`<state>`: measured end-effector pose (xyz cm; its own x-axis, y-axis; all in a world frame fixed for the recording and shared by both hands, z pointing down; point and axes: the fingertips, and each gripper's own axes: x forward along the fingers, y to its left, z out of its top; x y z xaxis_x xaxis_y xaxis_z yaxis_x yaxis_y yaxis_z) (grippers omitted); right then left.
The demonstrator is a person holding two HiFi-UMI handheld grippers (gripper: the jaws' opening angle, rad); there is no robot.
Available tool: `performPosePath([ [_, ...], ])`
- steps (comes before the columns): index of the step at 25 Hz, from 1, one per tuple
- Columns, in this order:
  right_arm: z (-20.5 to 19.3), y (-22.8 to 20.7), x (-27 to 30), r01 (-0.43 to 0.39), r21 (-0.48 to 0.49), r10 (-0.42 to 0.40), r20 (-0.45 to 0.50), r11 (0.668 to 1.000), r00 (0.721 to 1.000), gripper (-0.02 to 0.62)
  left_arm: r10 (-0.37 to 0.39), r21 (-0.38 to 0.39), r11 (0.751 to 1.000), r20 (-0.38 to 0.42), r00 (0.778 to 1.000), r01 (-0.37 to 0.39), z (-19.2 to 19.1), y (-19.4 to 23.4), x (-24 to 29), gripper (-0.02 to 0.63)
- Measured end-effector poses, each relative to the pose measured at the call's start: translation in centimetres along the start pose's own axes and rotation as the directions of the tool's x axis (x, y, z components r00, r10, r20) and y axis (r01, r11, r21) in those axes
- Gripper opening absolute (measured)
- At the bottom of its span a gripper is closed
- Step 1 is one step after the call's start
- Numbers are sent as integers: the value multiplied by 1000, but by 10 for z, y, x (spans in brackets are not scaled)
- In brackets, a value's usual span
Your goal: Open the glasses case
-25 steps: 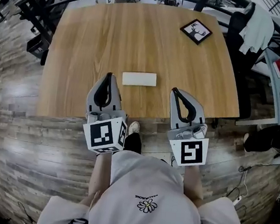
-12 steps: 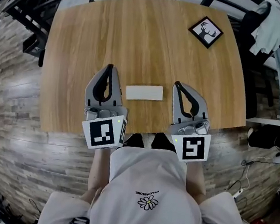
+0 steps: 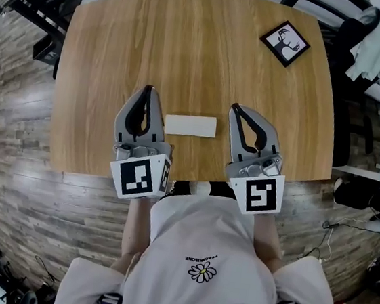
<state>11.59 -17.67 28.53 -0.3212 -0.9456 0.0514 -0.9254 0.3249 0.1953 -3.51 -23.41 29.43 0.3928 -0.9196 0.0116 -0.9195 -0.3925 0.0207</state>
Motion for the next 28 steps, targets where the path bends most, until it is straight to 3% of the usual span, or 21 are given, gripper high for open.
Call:
performPosePath([
  [3,-4,0,2,-37,-30,37,-15,999,999,8,-39,-30,999,-43,998,38,-13,-2,3,18],
  [5,-6,0,6,-68,-57,67,-24,996,997,8,-91,-2,996,-94,991,91,-28,-4,6,41],
  [8,-10,4,12,-120,-85,117,-43,989,992,8,-142,11,989,-223,965,148,-64,-3,-1,108],
  [10,-13,11,13,-177,-99,172,-56,979,983,69,-147,-50,989,-307,940,139,-94,1,-16,124],
  [12,-16,18,14,-239,-114,233,-68,964,970,84,-153,-131,985,-399,904,108,-128,4,-32,124],
  [16,-39,33,11,-385,-191,353,-178,903,918,155,-228,-274,959,-593,772,73,-199,-12,-62,124],
  [19,-59,47,10,-483,-260,418,-269,836,868,211,-265,-329,943,-662,701,46,-233,-20,-70,133],
  [23,-87,68,1,-570,-255,480,-340,781,809,235,-280,-355,935,-719,636,9,-263,-22,-79,186],
  [25,-107,75,0,-595,-251,496,-361,764,790,236,-277,-356,934,-732,622,-3,-272,-21,-79,184],
  [28,-154,85,1,-654,-270,513,-440,707,737,238,-277,-352,936,-743,609,-4,-279,-18,-78,163],
])
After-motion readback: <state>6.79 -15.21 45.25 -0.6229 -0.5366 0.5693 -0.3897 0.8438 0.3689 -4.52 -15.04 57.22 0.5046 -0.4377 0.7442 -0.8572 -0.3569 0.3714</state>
